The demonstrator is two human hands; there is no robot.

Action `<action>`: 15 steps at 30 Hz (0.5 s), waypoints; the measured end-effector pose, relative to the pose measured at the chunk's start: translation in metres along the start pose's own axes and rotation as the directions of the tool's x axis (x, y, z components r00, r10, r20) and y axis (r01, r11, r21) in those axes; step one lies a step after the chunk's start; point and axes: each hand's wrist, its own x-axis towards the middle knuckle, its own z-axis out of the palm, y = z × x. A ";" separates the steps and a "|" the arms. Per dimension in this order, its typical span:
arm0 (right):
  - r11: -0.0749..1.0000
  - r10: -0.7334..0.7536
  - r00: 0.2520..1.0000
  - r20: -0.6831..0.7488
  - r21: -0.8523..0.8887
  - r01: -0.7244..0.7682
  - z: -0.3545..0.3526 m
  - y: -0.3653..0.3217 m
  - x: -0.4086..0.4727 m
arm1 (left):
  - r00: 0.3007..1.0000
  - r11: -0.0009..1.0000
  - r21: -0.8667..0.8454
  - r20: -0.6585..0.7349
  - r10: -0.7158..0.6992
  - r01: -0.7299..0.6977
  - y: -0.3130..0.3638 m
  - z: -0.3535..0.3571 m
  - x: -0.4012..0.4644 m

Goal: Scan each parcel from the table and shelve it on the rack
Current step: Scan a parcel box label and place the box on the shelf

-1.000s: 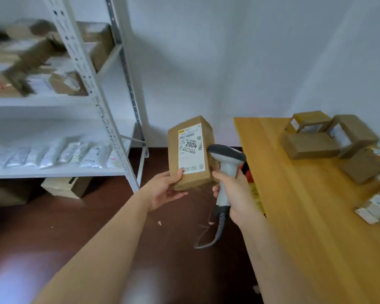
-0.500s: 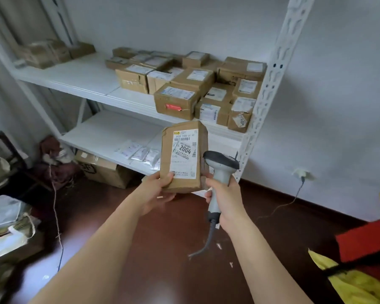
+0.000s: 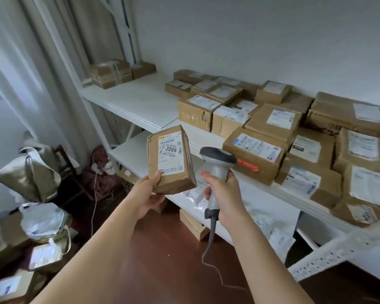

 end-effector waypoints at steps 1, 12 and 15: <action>1.000 0.004 1.000 0.006 -0.010 -0.004 0.014 -0.004 0.015 | 1.000 1.000 -0.009 -0.022 -0.003 0.003 0.011 -0.006 0.013; 1.000 0.009 0.999 0.039 -0.029 -0.008 0.163 -0.009 0.138 | 0.997 0.999 -0.018 -0.070 0.039 -0.040 0.118 -0.085 0.147; 0.999 -0.038 0.999 -0.010 -0.019 0.037 0.207 -0.008 0.167 | 0.997 0.998 -0.006 -0.048 0.061 -0.061 0.156 -0.106 0.188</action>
